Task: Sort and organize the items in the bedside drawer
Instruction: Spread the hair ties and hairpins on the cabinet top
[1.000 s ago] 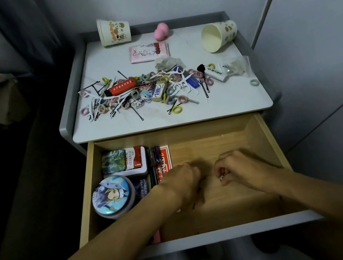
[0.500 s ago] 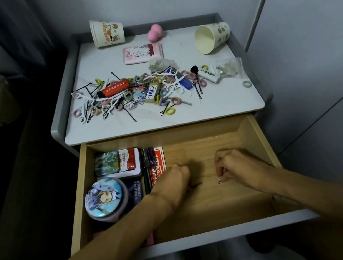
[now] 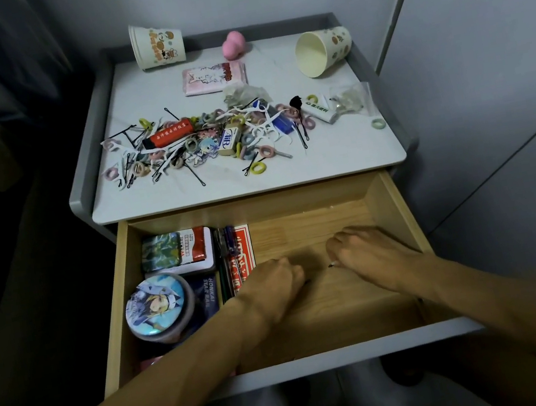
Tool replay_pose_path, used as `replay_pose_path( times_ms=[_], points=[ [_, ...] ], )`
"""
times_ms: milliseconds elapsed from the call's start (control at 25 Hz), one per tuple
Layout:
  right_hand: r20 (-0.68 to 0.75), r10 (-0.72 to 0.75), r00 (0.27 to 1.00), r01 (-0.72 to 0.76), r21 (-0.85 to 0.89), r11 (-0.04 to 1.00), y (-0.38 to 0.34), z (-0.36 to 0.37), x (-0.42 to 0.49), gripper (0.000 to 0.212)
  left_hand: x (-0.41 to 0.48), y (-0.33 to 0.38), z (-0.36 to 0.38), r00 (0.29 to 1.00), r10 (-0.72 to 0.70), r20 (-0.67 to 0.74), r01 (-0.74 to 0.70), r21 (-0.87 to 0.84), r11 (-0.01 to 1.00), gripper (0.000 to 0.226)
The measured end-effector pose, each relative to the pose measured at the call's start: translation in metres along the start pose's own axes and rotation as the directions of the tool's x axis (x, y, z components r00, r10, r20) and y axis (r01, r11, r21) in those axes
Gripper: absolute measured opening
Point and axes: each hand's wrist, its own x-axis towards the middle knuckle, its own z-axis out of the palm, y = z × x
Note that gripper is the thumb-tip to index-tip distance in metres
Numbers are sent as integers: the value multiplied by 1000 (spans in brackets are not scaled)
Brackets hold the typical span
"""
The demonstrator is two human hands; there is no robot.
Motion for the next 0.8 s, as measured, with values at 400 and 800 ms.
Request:
replay_pose_path(
  times_ms=[400, 800],
  points=[
    [-117, 283, 952, -174, 555, 814, 4, -9, 2, 6, 2, -19, -12, 990, -15, -144, -19, -231, 973, 14],
    [-424, 446, 788, -40, 688, 725, 33, -126, 53, 8, -8, -58, -138, 752, -375, -543, 82, -487, 870, 2]
  ],
)
